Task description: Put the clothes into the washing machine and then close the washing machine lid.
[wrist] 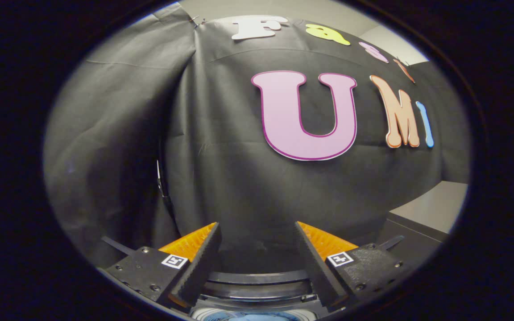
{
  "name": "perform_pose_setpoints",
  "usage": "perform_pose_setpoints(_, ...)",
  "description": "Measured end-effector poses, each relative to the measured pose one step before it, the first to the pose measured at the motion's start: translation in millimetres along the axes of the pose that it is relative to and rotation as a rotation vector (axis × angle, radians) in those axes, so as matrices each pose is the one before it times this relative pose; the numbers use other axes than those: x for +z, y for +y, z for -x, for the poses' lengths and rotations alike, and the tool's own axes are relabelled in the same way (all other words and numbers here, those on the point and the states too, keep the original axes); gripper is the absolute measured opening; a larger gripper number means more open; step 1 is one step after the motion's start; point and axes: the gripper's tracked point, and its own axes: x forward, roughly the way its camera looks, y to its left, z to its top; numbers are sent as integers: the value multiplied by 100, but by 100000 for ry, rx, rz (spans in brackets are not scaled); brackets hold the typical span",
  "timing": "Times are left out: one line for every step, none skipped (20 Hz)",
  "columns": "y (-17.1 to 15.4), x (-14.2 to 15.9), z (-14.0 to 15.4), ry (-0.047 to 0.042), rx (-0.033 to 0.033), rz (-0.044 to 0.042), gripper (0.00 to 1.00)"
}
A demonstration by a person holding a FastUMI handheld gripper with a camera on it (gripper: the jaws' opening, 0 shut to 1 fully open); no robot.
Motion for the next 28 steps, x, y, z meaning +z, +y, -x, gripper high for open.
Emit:
perform_pose_setpoints(-17,7,154,-689,229,148,98)
perform_pose_setpoints(-16,142,25,-539,104,-494,98)
perform_pose_setpoints(18,-196,-70,617,267,291,98)
perform_pose_setpoints(-22,111,163,-311,107,-65,98)
perform_pose_setpoints(-3,-1,-161,145,234,51,98)
perform_pose_setpoints(-20,116,-22,229,251,-106,98)
perform_pose_setpoints(-86,41,-71,66,54,54,98)
perform_pose_setpoints(-41,65,-6,557,219,85,98)
perform_pose_setpoints(-15,-56,23,434,-81,-328,98)
perform_pose_setpoints(-59,88,42,172,-5,198,98)
perform_pose_setpoints(-93,8,-49,125,-281,-117,98)
perform_pose_setpoints(-15,4,98,-321,220,217,98)
perform_pose_setpoints(-58,52,-130,-210,-218,-531,98)
perform_pose_setpoints(-44,88,-63,-549,-470,2,98)
perform_pose_setpoints(-116,-58,26,64,-298,161,98)
perform_pose_setpoints(-38,116,94,-955,-234,-258,98)
perform_pose_setpoints(13,-46,-126,-112,-222,-23,98)
perform_pose_setpoints(-49,138,14,-792,-119,225,98)
perform_pose_setpoints(-43,-73,-124,-348,-229,-199,98)
perform_pose_setpoints(4,-85,27,-606,-236,91,98)
perform_pose_setpoints(-52,-39,58,-154,-20,154,98)
perform_pose_setpoints(3,-46,55,-146,-62,-68,98)
perform_pose_setpoints(-15,21,-166,-279,-86,242,98)
perform_pose_setpoints(-60,126,101,-640,-165,-105,98)
perform_pose_setpoints(26,33,-36,-981,-283,-56,98)
perform_pose_setpoints(-84,50,141,-717,-89,57,98)
perform_pose_setpoints(32,-86,-143,-473,-125,-80,98)
perform_pose_setpoints(-19,50,112,-385,-145,71,98)
